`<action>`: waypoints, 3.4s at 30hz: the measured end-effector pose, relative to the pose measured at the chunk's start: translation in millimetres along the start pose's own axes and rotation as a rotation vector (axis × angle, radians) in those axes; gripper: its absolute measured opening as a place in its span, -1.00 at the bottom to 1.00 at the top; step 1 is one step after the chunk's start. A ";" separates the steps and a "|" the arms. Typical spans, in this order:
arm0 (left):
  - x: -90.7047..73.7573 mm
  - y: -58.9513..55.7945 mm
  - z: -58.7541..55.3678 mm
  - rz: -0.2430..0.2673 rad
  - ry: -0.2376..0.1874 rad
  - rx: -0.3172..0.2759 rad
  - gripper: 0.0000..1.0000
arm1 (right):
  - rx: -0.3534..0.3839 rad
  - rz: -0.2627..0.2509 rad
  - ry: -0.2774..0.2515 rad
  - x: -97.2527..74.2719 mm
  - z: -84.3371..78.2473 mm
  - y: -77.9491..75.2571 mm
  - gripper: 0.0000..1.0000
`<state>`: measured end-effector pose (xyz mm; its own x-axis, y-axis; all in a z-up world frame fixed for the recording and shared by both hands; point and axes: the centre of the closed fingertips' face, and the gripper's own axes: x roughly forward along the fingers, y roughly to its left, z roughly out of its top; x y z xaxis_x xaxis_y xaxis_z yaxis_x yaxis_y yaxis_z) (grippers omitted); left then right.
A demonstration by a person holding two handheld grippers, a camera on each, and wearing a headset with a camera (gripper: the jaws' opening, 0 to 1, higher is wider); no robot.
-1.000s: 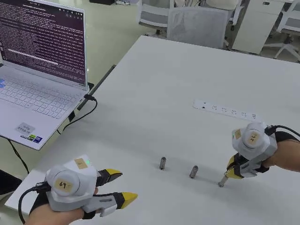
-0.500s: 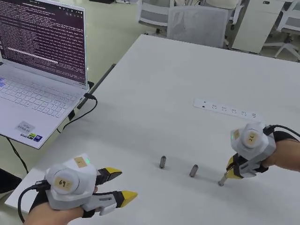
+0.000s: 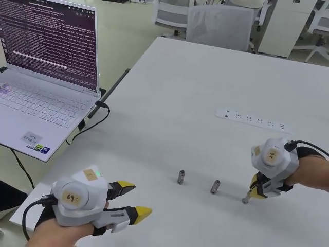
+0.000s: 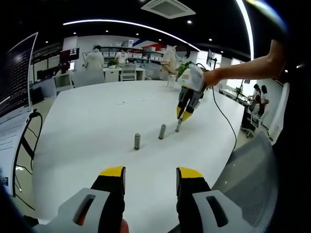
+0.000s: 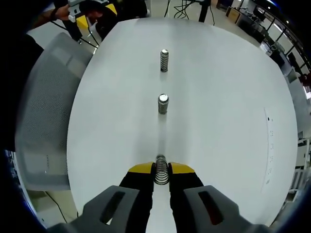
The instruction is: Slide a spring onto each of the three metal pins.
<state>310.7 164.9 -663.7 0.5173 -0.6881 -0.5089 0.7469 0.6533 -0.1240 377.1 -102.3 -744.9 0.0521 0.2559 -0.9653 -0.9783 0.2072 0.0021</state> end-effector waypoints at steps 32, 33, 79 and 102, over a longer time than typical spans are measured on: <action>-2.2 3.3 1.4 0.012 0.001 -0.003 -0.26 | 0.011 0.023 0.051 31.1 -10.6 3.6 -0.79; -1.9 3.1 2.1 0.011 0.001 -0.001 -0.25 | 0.013 0.020 0.050 29.7 -10.9 3.1 -0.78; 6.1 -8.0 4.5 -0.051 0.008 0.028 0.07 | 0.470 -0.221 -0.222 -28.6 -47.6 72.2 -0.32; 6.8 -11.3 11.4 -0.043 0.006 0.030 0.08 | 0.700 -0.340 -0.527 -64.3 -39.8 97.5 -0.13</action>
<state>310.6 149.2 -656.0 0.4819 -0.7133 -0.5090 0.7808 0.6131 -0.1200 270.4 -136.1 -693.0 0.5644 0.4362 -0.7008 -0.5596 0.8263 0.0636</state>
